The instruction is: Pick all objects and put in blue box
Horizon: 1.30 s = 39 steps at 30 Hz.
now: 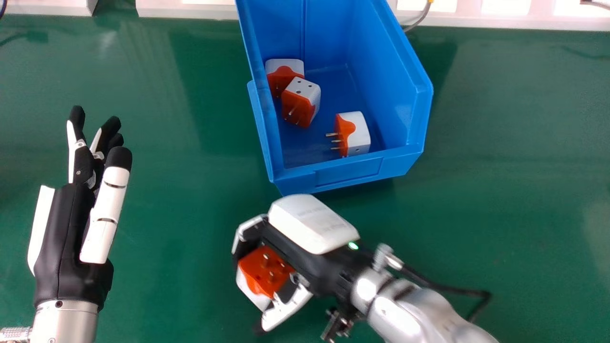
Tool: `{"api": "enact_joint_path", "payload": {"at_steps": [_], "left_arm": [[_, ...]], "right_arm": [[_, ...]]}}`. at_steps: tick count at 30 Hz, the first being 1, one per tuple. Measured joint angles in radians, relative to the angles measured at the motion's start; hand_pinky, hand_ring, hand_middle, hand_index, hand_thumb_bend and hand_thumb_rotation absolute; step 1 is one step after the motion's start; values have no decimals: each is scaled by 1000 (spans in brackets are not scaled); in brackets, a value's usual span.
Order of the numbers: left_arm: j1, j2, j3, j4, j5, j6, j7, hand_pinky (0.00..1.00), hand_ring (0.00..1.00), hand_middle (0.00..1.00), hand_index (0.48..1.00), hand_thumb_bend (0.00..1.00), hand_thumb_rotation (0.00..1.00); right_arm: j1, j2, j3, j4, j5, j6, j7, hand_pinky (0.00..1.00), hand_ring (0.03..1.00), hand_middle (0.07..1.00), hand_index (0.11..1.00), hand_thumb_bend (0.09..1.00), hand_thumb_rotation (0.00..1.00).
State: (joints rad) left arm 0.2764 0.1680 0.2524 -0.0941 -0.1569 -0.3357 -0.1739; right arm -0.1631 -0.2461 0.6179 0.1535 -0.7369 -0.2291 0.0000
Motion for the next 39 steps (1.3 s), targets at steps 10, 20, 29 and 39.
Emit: {"api": "enact_joint_path", "payload": {"at_steps": [10, 20, 29, 39], "left_arm": [[-6, 7, 7, 4, 3, 8, 2, 964, 973, 971, 961, 536, 834], [-27, 7, 6, 27, 3, 10, 2, 984, 980, 978, 971, 526, 851], [-50, 7, 7, 56, 3, 7, 3, 972, 972, 971, 963, 510, 841], [-48, 8, 6, 65, 19, -3, 1, 954, 972, 972, 969, 531, 843]], "right_arm": [[244, -121, -217, -476, 103, 14, 86, 77, 111, 170, 470, 481, 151], [161, -123, -390, -527, 101, 0, 66, 73, 107, 167, 469, 482, 155], [-98, -85, -415, -348, 61, -18, 2, 77, 112, 168, 469, 481, 152], [-429, -9, -332, 62, -61, 43, -89, 147, 207, 296, 474, 485, 138]]}}
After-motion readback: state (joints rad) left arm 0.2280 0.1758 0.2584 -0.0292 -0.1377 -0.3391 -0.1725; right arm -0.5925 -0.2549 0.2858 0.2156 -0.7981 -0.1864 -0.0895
